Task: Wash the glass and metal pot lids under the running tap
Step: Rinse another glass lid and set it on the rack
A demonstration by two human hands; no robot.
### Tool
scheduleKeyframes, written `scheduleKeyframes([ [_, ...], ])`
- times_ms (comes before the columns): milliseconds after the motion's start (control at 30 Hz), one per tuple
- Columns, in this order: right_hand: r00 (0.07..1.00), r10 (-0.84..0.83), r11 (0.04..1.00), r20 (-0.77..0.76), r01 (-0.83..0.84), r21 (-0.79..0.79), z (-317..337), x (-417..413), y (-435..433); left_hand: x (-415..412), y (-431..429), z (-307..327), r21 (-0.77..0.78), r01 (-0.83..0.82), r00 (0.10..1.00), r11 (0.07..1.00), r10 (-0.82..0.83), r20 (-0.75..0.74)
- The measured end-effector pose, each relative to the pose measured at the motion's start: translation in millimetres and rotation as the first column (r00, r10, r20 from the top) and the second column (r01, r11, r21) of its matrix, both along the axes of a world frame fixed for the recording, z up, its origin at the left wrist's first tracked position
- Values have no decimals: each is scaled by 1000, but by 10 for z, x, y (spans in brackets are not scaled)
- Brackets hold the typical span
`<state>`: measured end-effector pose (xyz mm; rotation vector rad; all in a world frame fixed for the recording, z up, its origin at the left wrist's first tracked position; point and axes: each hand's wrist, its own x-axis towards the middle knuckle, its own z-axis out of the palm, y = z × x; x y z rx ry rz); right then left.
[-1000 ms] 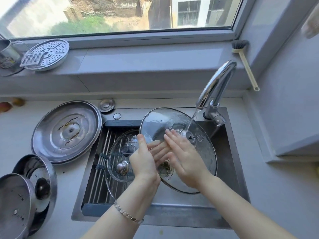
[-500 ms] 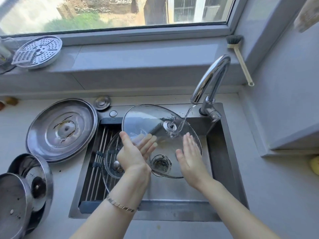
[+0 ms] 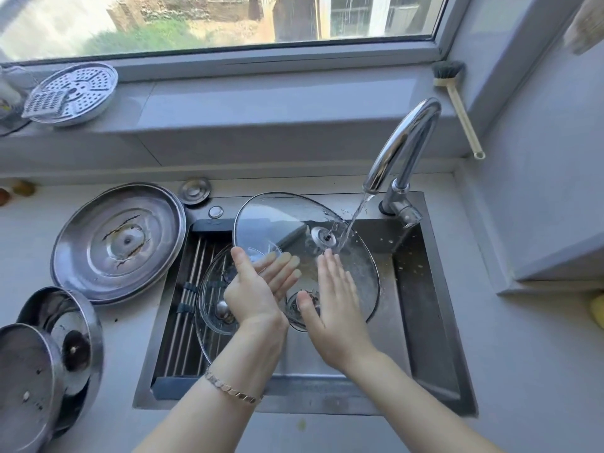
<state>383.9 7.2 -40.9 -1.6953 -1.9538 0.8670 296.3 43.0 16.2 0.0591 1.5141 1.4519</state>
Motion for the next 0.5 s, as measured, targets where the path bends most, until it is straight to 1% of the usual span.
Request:
scheduleKeyframes([
  [167,997,-51,995,-65,56,82,-68,104,129,-61,-41,3,15,26,1000,1000,-26,14],
  [267,991,-70,994,-116,80,77,-50,80,178,-93,-37,8,26,46,999,999,-46,9],
  [333,988,-95,993,-117,103,60,-62,102,231,-110,-38,18,28,56,998,998,-56,-7],
  [400,975,-193,981,-108,189,-39,-142,203,356,-153,-54,27,33,70,997,997,-69,-39],
  [467,937,-316,934,-151,279,-222,-234,374,563,-212,-101,29,28,132,988,991,-129,-88],
  [500,922,-342,914,-181,282,-293,-261,460,671,-242,-135,31,24,179,978,984,-175,-111],
])
